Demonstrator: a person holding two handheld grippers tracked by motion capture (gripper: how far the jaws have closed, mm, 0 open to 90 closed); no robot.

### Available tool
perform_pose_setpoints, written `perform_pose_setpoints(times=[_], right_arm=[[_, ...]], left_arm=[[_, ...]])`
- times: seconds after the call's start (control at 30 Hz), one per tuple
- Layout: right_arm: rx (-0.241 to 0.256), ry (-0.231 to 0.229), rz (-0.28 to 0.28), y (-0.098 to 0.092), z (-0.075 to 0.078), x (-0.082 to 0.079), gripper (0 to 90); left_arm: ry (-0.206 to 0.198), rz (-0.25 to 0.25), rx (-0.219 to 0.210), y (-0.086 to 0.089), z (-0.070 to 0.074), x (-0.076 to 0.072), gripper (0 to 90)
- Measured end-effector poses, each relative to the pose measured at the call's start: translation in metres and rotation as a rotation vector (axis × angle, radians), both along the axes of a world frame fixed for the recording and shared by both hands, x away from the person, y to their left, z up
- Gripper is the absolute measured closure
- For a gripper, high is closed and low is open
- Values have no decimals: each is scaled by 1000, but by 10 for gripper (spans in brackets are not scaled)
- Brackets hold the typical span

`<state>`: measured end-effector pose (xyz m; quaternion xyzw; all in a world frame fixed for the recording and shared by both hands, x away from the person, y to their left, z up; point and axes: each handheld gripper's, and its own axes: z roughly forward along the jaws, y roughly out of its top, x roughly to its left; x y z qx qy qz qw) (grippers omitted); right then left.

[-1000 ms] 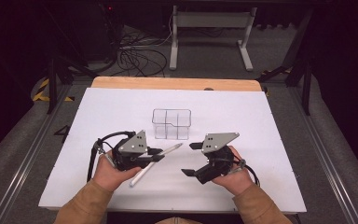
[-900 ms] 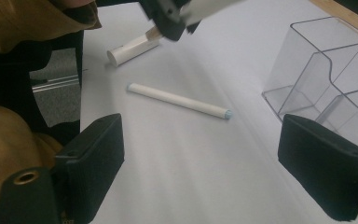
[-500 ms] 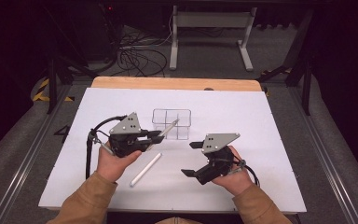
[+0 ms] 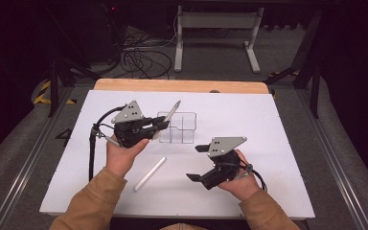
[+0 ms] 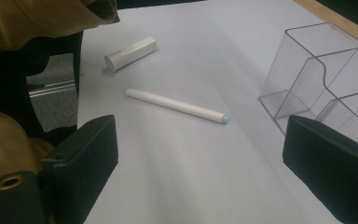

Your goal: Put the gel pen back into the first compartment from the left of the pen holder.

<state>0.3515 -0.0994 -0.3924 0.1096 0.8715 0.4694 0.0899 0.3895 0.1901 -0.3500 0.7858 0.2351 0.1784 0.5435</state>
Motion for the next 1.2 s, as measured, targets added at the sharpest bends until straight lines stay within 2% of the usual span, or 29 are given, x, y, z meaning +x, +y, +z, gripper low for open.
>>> perform_pose_setpoints(times=[0.27,0.37,0.67,0.9,1.2], right_arm=[[-1,-1,-1,0,0,0,104],[-1,-1,-1,0,-1,0,103],[-2,0,3,0,-1,0,103],[1,0,3,-1,0,0,103],[5,0,6,-1,0,0,103]], left_arm=[[-17,65,-50,-3,-6,20,785],[-10,77,-77,-3,-9,28,785],[-18,113,-105,-9,-21,49,785],[-22,149,-101,-10,-27,58,785],[-24,172,-105,-12,-34,68,784]])
